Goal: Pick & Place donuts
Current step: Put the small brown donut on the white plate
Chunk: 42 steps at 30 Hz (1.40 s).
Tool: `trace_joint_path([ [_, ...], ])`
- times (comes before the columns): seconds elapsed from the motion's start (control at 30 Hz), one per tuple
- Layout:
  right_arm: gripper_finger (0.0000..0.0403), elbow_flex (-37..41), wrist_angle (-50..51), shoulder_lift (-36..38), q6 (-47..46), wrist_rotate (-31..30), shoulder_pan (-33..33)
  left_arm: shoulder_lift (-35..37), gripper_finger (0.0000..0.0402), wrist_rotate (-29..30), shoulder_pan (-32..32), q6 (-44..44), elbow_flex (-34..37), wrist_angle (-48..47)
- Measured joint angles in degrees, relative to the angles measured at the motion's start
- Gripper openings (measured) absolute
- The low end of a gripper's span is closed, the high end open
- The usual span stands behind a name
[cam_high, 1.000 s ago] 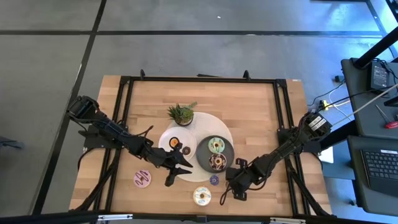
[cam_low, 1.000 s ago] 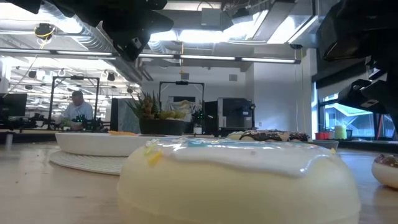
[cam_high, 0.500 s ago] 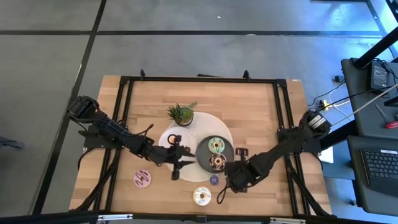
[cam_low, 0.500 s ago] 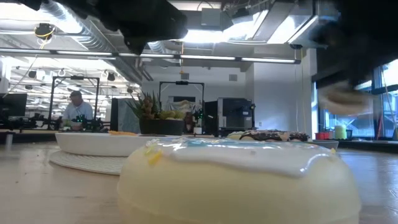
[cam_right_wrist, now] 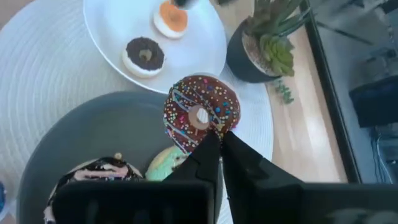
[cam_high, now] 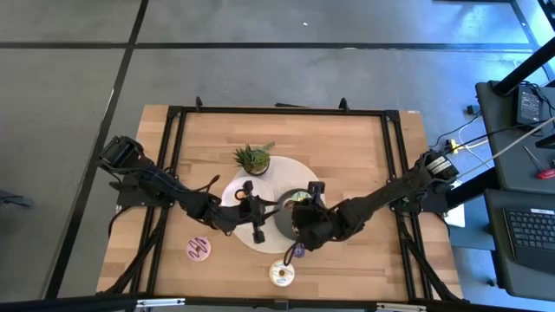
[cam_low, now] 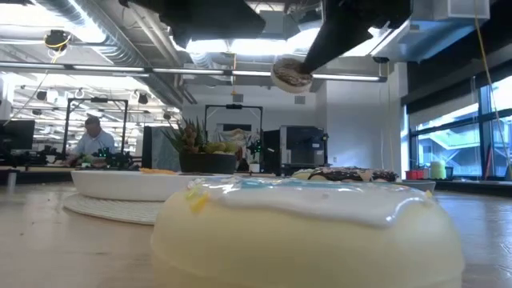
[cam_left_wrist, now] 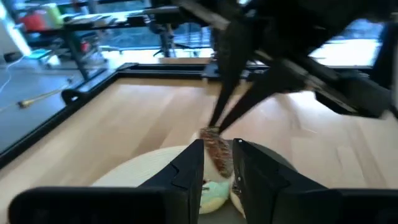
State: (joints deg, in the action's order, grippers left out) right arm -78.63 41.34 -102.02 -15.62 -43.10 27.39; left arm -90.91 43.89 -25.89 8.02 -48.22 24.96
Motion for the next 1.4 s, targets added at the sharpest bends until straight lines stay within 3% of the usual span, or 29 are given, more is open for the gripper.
trace_joint_path([
  [0.37, 0.0018, 0.0, -4.6, 0.0, 4.6, -1.9, -0.7, 0.0, 0.0079, -2.2, 1.0, 7.7, 0.0, -3.3],
  [0.77, 0.0018, 0.0, -5.1, 0.0, 4.2, -2.5, -0.9, 0.0, 0.0079, -1.8, 1.2, 5.6, 0.0, -2.8],
  [0.93, 0.0018, 0.0, -5.9, 0.0, 4.4, -2.5, -1.5, 0.0, 0.0097, -1.4, 1.7, 10.7, 0.0, -3.2],
  [1.4, 0.0018, 0.0, -7.5, 0.0, 6.8, -2.5, -1.9, 0.0, 0.0172, 1.6, 1.7, 10.7, 0.0, -5.1],
])
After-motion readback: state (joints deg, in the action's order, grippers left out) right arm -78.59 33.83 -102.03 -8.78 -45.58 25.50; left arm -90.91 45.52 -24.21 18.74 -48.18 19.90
